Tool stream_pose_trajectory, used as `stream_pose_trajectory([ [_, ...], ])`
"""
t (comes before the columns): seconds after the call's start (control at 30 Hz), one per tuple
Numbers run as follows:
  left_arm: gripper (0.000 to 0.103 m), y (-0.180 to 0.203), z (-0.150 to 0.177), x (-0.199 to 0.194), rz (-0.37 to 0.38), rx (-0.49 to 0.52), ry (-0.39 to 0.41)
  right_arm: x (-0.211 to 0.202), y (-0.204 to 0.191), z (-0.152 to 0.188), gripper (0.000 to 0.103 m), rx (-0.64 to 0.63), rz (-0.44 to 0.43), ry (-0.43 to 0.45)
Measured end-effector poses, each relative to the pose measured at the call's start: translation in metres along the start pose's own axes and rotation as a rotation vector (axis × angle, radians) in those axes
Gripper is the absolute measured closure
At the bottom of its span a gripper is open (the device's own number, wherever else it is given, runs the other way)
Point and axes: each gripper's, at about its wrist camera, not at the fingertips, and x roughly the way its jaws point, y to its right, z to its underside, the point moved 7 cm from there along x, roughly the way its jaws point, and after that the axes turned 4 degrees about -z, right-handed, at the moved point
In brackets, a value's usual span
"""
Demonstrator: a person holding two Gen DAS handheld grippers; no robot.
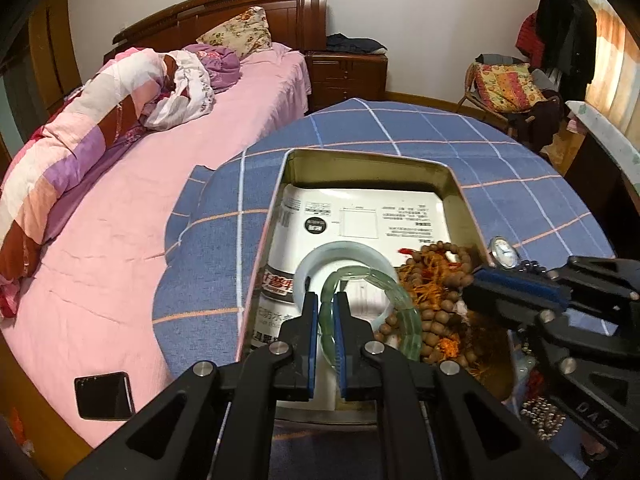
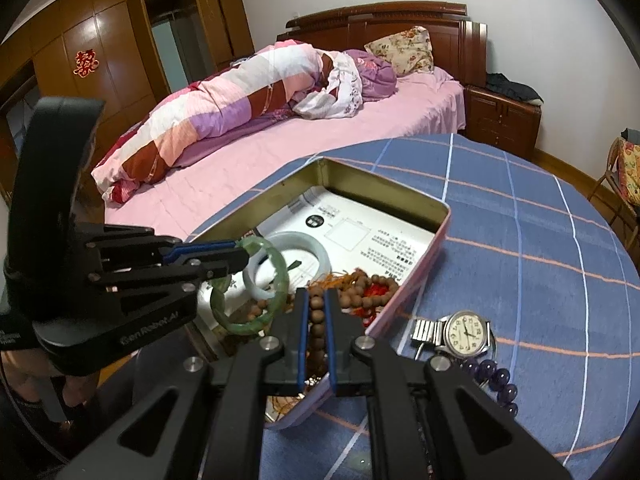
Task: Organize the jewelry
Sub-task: 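Carry the green bangle into the tin with the left tool while the right tool drops the bead strand in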
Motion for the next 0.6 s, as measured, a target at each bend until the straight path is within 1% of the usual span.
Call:
stream_pose_trajectory([
  [0.03, 0.084, 0.001, -0.001, -0.001, 0.012, -0.004, -0.001, -0.001, 0.000, 0.001, 0.089, 0.003, -0.006, -0.001],
  [0.07, 0.060, 0.002, -0.002, -0.003, 0.021, -0.010, 0.003, -0.001, 0.001, 0.000, 0.078, 0.009, -0.005, 0.001],
  [0.1, 0.046, 0.001, -0.003, -0.005, 0.017, -0.017, 0.014, -0.004, 0.003, 0.000, 0.068, 0.019, -0.004, 0.005],
  [0.13, 0.032, 0.000, -0.005, -0.009, 0.013, -0.026, 0.035, -0.005, 0.004, -0.001, 0.052, 0.026, -0.004, 0.013],
  [0.17, 0.032, 0.002, -0.006, -0.012, 0.030, -0.032, 0.050, -0.012, 0.006, -0.003, 0.046, 0.034, -0.006, 0.034],
  [0.23, 0.032, 0.004, -0.008, -0.016, 0.016, -0.013, 0.057, -0.020, 0.008, -0.003, 0.046, 0.033, -0.003, 0.045],
  [0.3, 0.032, 0.004, -0.009, -0.019, 0.013, -0.019, 0.064, -0.033, 0.018, 0.000, 0.046, 0.039, 0.024, 0.054],
  [0.37, 0.032, 0.001, -0.009, -0.019, 0.001, -0.036, 0.059, -0.047, 0.030, 0.006, 0.041, 0.046, 0.053, 0.062],
  [0.43, 0.032, 0.000, -0.010, -0.020, -0.017, -0.036, 0.065, -0.059, 0.042, 0.015, 0.040, 0.055, 0.092, 0.062],
  [0.53, 0.032, 0.006, -0.010, -0.024, -0.028, -0.026, 0.078, -0.078, 0.064, 0.040, 0.040, 0.076, 0.153, 0.038],
  [0.6, 0.032, 0.015, -0.010, -0.028, -0.035, -0.006, 0.092, -0.086, 0.072, 0.052, 0.040, 0.088, 0.173, 0.022],
])
